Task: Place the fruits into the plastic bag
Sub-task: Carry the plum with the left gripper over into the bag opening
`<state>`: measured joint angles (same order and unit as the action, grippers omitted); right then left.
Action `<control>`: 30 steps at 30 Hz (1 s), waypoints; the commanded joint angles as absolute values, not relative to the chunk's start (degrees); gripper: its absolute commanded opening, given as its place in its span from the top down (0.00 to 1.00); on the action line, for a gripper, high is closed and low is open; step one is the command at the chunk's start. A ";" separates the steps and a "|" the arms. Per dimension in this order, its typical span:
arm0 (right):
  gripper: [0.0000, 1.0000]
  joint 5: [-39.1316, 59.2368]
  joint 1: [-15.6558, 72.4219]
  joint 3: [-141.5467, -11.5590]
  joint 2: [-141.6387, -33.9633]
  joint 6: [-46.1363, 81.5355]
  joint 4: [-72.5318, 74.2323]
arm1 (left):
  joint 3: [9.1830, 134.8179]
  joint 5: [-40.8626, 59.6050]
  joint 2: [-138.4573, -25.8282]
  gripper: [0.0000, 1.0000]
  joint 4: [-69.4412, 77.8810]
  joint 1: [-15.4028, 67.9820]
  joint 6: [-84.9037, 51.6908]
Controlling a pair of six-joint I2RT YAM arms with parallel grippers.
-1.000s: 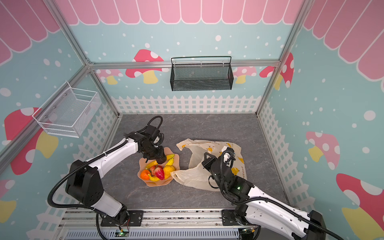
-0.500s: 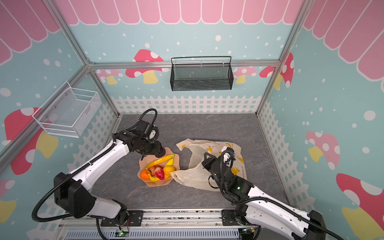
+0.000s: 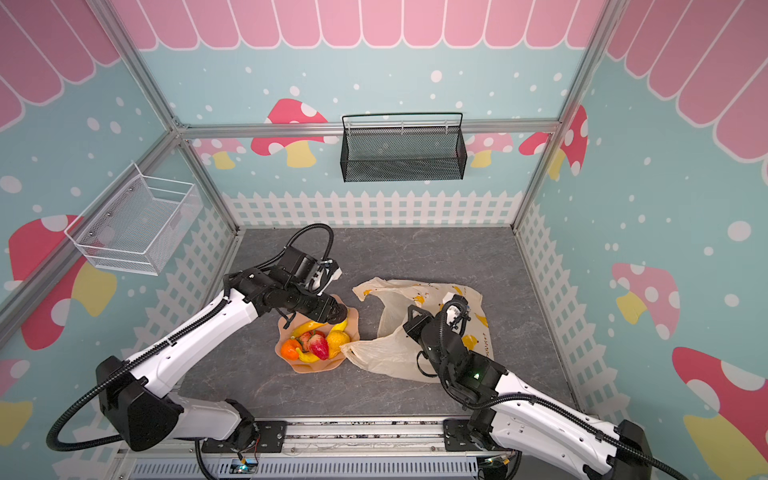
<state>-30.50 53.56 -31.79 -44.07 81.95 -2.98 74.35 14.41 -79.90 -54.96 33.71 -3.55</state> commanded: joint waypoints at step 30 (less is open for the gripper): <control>1.00 -29.69 53.40 -33.63 -45.47 82.27 -2.38 | 76.02 20.30 -99.04 0.82 -46.68 47.40 -0.35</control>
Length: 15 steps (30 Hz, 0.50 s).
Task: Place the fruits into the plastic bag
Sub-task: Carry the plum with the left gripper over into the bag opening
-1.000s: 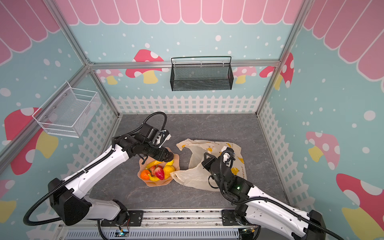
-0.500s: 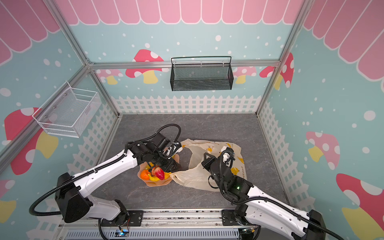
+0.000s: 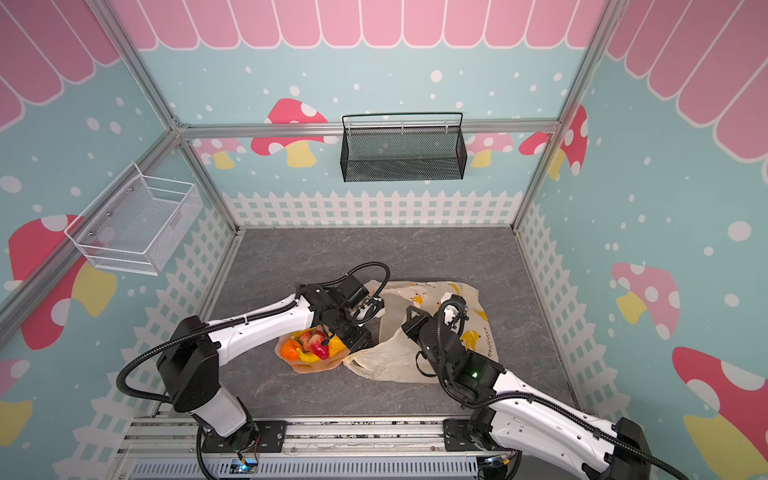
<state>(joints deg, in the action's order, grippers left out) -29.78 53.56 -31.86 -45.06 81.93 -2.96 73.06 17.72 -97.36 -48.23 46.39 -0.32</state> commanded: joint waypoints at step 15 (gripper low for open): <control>1.00 -28.17 53.34 -33.71 -48.33 82.22 -0.01 | 83.86 31.16 -109.59 0.82 -41.53 48.60 -6.58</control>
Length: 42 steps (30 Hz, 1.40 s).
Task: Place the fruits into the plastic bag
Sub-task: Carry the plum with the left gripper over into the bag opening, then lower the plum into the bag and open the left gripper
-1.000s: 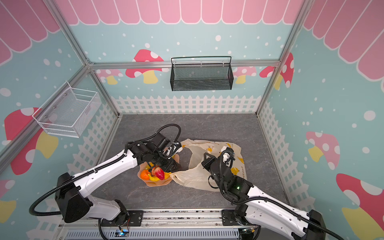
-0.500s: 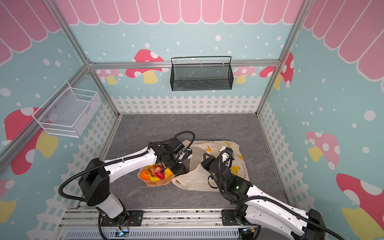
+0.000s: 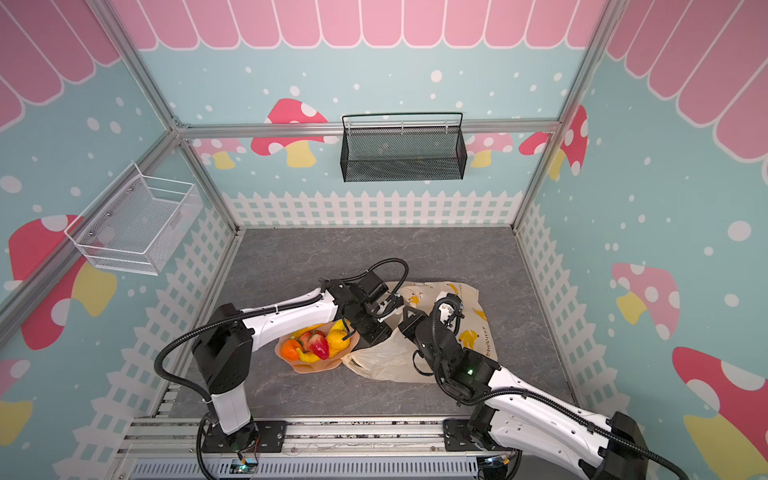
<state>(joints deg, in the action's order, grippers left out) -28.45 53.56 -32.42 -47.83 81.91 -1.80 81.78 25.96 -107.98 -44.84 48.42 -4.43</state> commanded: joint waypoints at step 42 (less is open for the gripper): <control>1.00 -28.37 53.22 -28.26 -45.80 84.74 3.27 | 75.98 44.43 -105.52 0.26 -23.60 47.65 -26.41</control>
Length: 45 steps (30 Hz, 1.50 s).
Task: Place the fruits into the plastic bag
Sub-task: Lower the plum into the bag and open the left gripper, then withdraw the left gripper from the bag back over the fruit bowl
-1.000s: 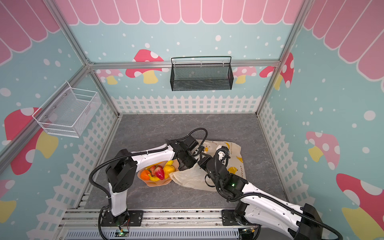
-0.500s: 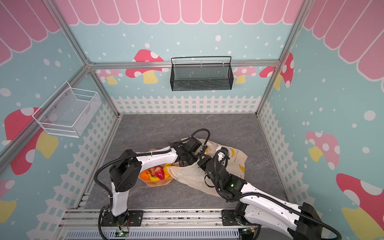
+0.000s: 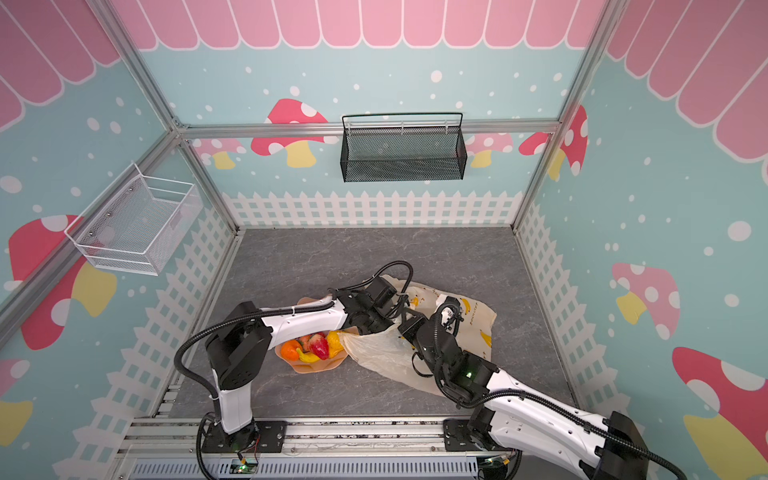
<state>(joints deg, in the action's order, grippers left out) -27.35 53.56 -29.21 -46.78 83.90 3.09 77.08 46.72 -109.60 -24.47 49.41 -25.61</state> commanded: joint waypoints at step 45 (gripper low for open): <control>1.00 -21.27 52.73 -33.42 -42.97 72.64 -3.34 | 63.09 11.98 -69.23 0.25 -44.11 31.65 -32.61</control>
